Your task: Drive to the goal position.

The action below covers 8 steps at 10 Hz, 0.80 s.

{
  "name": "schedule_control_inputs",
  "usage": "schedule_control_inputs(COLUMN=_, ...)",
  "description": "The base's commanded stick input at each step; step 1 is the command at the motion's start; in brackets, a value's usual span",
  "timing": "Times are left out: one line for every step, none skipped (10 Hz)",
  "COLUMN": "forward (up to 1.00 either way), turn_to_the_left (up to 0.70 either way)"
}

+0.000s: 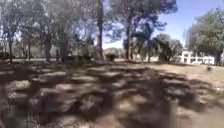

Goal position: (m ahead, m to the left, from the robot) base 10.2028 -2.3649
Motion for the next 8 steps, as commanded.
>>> schedule_control_inputs(forward=0.70, turn_to_the_left=0.00)
schedule_control_inputs(forward=0.70, turn_to_the_left=0.00)
schedule_control_inputs(forward=0.70, turn_to_the_left=0.00)
schedule_control_inputs(forward=0.70, turn_to_the_left=0.00)
schedule_control_inputs(forward=0.70, turn_to_the_left=-0.35)
schedule_control_inputs(forward=0.70, turn_to_the_left=-0.35)
schedule_control_inputs(forward=0.70, turn_to_the_left=0.00)
schedule_control_inputs(forward=0.70, turn_to_the_left=0.00)
